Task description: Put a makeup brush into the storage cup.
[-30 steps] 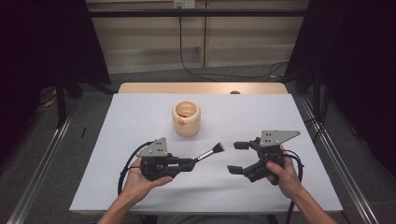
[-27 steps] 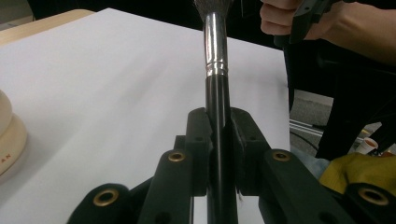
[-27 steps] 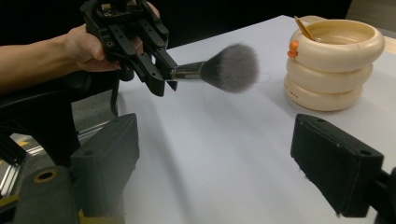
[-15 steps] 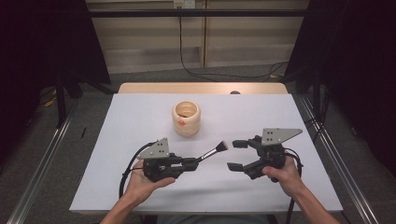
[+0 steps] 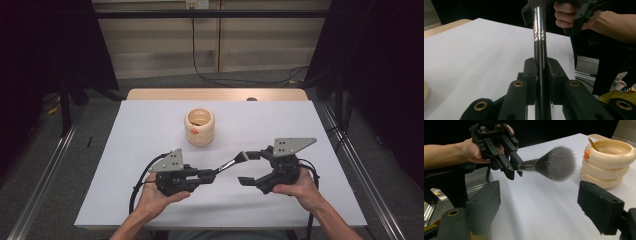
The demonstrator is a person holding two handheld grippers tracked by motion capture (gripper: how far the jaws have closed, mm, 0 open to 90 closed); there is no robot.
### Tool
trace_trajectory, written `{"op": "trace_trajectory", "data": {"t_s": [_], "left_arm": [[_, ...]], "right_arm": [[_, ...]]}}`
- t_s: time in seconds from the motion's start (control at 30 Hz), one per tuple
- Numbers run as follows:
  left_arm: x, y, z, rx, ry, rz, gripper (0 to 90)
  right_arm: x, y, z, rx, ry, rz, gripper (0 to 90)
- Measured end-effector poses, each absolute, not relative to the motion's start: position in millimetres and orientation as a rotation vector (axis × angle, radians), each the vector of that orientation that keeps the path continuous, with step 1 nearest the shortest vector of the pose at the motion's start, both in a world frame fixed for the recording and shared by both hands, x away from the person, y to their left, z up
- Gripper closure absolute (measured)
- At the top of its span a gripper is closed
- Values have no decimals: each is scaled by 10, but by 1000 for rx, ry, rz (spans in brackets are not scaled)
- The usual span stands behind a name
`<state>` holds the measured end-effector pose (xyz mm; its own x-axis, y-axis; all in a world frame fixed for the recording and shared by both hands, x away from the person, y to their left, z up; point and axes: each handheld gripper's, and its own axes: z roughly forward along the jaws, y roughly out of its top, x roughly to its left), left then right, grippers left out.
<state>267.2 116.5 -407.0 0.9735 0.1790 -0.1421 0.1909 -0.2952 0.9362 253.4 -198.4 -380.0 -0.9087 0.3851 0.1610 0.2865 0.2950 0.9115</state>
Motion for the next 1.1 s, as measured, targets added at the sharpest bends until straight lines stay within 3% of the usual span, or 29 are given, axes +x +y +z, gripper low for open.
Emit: {"op": "trace_trajectory", "data": {"t_s": [0.27, 0.67, 1.1], "left_arm": [[2643, 1133, -4040, 1876, 254, 3, 793], [2629, 1093, -4038, 1878, 229, 2, 794], [2621, 1075, -4060, 1893, 216, -4, 793]], "right_arm": [[2557, -1994, -3787, 658, 2444, 1728, 206], [2580, -1966, -3792, 625, 2471, 1788, 392], [2588, -1993, -3779, 617, 2480, 1846, 505]]}}
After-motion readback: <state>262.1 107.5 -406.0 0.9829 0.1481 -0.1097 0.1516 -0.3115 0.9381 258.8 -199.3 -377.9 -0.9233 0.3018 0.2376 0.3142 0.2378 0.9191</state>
